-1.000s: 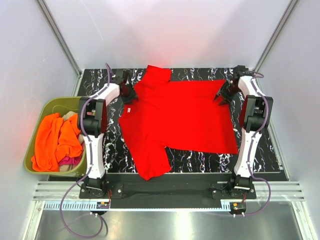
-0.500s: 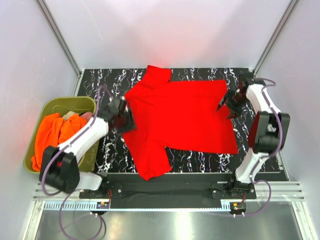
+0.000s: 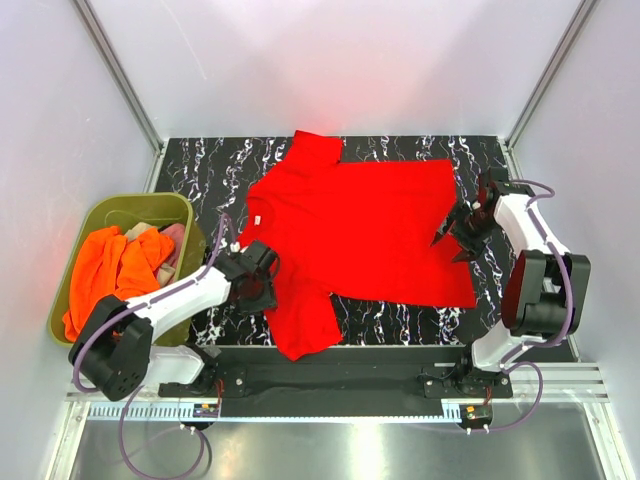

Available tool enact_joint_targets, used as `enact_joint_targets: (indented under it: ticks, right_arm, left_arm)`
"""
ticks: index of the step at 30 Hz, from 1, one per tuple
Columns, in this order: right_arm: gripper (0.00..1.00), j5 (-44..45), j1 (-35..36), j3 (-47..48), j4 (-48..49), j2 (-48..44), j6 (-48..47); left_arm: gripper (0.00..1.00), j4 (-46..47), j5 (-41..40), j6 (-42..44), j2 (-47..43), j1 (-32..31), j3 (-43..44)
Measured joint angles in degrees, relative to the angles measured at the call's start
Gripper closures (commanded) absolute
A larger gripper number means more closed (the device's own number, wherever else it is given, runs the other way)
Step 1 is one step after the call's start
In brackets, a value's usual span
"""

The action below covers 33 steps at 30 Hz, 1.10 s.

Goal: Fold and stack the t-shirts
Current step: Flatten the tshirt out

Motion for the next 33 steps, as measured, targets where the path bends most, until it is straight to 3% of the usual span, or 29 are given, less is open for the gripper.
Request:
enact_joint_targets:
  ticks: [8, 14, 19, 33]
  right_arm:
    - [0.27, -0.20, 0.02, -0.28, 0.15, -2.23, 0.09]
    - [0.28, 1.46, 0.00, -1.92, 0.04, -2.23, 1.38]
    - [0.38, 2.95, -2.21, -6.36, -0.07, -2.34, 4.17]
    - [0.58, 8.31, -16.96, -16.87, -2.58, -9.11, 10.12]
  left_arm:
    - [0.55, 1.84, -0.68, -2.97, 2.12, -0.94, -1.11]
    - [0.73, 2.95, -0.57, -3.93, 4.00, -0.98, -0.39]
    - [0.93, 4.04, -0.42, -4.28, 4.22, -0.98, -0.37]
    - [1.00, 2.75, -0.20, -0.92, -0.90, -1.03, -1.11]
